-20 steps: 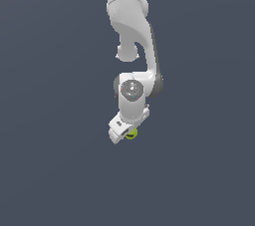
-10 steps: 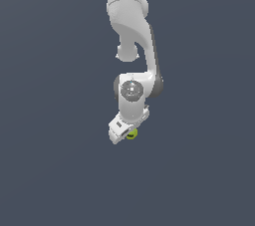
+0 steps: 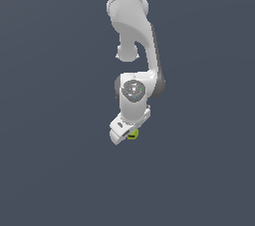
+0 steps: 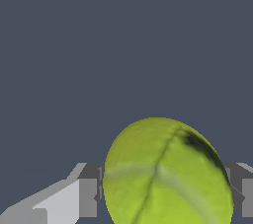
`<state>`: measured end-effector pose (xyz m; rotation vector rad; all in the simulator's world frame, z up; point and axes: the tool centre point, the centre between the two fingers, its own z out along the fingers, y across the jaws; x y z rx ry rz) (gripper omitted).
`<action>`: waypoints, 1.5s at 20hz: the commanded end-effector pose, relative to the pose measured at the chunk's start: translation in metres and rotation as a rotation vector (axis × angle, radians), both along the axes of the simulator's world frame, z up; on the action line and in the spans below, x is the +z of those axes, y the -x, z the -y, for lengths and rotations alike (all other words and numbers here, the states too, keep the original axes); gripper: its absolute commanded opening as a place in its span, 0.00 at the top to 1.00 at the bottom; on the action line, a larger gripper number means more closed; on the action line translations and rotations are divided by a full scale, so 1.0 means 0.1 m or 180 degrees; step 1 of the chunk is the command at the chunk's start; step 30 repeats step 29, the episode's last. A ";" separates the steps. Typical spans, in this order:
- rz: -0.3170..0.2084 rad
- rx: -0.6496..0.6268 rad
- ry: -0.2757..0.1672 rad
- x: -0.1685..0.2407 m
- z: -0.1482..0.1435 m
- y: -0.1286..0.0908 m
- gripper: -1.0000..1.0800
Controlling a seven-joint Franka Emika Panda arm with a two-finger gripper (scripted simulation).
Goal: Pick up the object and move it to a goal position.
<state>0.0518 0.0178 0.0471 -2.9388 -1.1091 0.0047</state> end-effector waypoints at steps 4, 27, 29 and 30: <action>0.0009 0.0002 -0.0001 0.20 -0.15 -0.14 1.00; 0.0009 0.0003 -0.0003 0.93 -0.71 -0.72 1.00; 0.0009 0.0003 -0.0003 0.94 -0.71 -0.73 1.00; 0.0009 0.0003 -0.0003 0.94 -0.71 -0.73 1.00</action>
